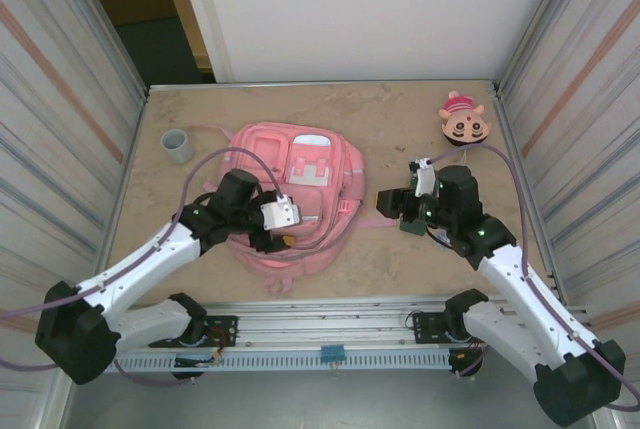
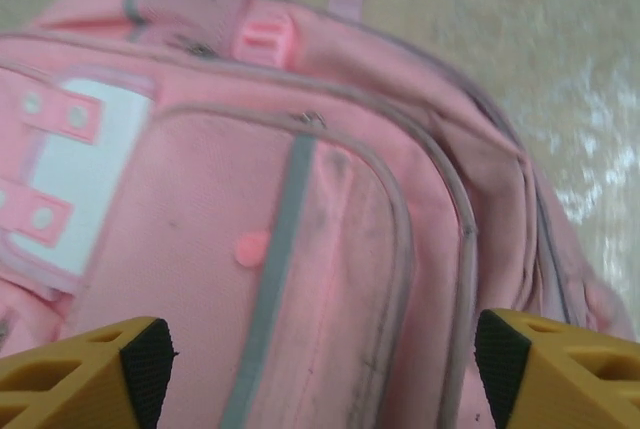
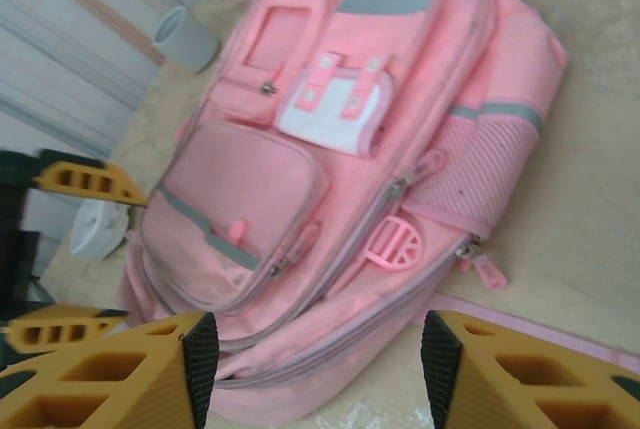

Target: Pack books, pencil case, and school supplies into a backpack

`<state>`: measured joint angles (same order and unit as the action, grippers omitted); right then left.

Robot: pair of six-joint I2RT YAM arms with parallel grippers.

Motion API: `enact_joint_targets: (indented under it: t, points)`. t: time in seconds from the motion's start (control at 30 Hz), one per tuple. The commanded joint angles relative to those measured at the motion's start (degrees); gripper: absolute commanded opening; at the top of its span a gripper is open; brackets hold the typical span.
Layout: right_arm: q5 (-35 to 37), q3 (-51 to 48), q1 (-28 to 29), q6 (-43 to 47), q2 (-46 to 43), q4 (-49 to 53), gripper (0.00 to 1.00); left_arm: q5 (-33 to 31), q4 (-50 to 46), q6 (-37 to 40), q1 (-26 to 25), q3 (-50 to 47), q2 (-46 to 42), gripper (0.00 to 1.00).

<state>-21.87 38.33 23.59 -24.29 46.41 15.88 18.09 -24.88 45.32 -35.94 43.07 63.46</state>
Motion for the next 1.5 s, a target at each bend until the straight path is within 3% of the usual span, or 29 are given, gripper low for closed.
enact_joint_targets:
  t: [0.0, 0.33, 0.4, 0.53, 0.63, 0.73, 0.77, 0.9, 1.07, 1.33, 1.47]
  points:
    - [2.2, -0.4, 1.7, 3.1, -0.6, -2.2, 0.57, 0.6, -3.0, 8.6, 0.1, 1.9, 3.5, 0.81]
    - [2.4, -0.4, 5.0, 3.8, 1.6, -4.9, 0.57, -9.0, 6.1, 8.3, -1.8, 0.8, 9.9, 0.83]
    - [2.7, -0.4, 6.0, 4.5, 2.0, -5.5, 0.57, -10.0, 6.2, 8.2, -2.0, 1.0, 11.2, 0.80]
    - [2.4, -0.1, 7.5, 7.2, 3.0, -6.2, 0.58, -12.5, 6.4, 7.6, -2.8, 1.4, 11.8, 0.50]
    - [-0.7, 0.6, 8.8, 13.9, 5.6, -7.2, 0.61, -5.7, 5.1, 5.4, -2.5, 1.6, 8.0, 0.35]
    - [-0.1, 4.3, 10.1, 20.2, 10.0, -4.1, 0.61, 0.0, 8.2, -0.7, -1.0, -0.2, 3.8, 0.09]
    - [-0.2, 5.5, 10.1, 21.8, 12.8, -3.3, 0.62, 1.1, 9.2, -2.6, -0.9, -0.9, 2.7, 0.05]
    - [-3.6, 12.1, 7.8, 30.6, 22.4, 1.7, 0.63, 4.8, 15.9, -9.0, -0.8, -5.4, -1.3, 0.01]
    - [-10.6, 19.7, 2.9, 40.1, 32.0, 6.1, 0.62, 4.7, 22.5, -11.6, -0.7, -10.3, -5.4, 0.01]
    - [-17.6, 27.9, -1.6, 58.1, 43.2, 10.6, 0.62, 2.5, 17.8, -7.6, -0.4, -9.3, -6.3, 0.01]
    - [-17.3, 31.9, -1.6, 66.7, 49.1, 14.7, 0.62, 2.0, 17.7, -7.7, -0.1, -9.5, -7.0, 0.01]
